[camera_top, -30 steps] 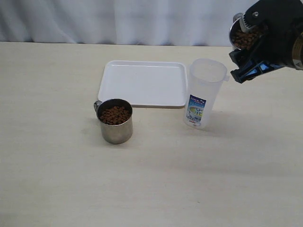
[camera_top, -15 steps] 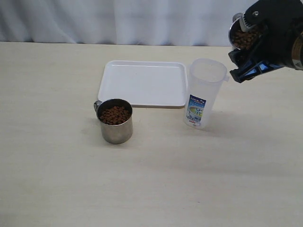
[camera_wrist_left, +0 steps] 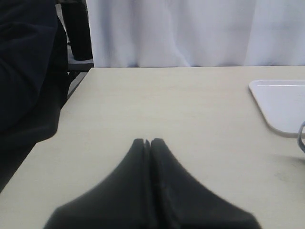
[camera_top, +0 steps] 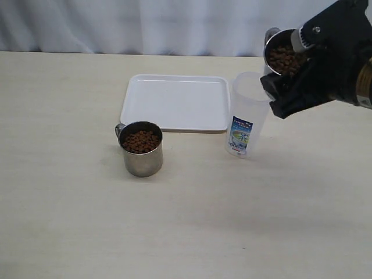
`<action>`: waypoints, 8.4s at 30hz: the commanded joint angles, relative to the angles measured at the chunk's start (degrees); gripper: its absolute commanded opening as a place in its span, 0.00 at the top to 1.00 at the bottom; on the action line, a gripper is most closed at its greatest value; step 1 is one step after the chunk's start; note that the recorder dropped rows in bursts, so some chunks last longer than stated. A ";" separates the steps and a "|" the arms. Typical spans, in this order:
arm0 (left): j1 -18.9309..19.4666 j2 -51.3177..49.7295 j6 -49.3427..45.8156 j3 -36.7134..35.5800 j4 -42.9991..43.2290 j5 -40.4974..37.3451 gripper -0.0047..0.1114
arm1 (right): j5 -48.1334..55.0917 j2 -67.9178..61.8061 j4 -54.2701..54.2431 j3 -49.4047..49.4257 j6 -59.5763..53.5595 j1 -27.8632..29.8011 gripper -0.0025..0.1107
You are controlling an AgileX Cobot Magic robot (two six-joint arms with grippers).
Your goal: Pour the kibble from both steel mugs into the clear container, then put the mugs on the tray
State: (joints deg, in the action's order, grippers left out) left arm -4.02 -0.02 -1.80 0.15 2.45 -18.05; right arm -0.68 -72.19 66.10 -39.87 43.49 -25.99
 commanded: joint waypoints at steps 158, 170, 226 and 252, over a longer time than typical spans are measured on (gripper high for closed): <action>0.04 0.02 0.20 -0.15 -0.06 0.36 0.96 | 15.17 -10.97 14.96 -11.95 -2.55 -0.15 0.94; 0.04 0.02 0.20 -0.15 -0.06 0.36 0.96 | 15.48 -13.76 15.96 -13.40 -2.78 -0.15 0.94; 0.04 0.02 0.20 -0.15 -0.06 0.36 0.96 | 18.76 -14.47 30.79 -12.44 -13.08 -4.21 0.94; 0.04 0.02 0.20 -0.15 -0.06 0.36 0.96 | 17.86 -14.47 33.30 -10.46 -17.79 -4.21 0.94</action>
State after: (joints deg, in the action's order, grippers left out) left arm -4.02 -0.02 -1.70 0.15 2.45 -18.05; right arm 17.14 -87.02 97.69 -50.21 26.15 -30.15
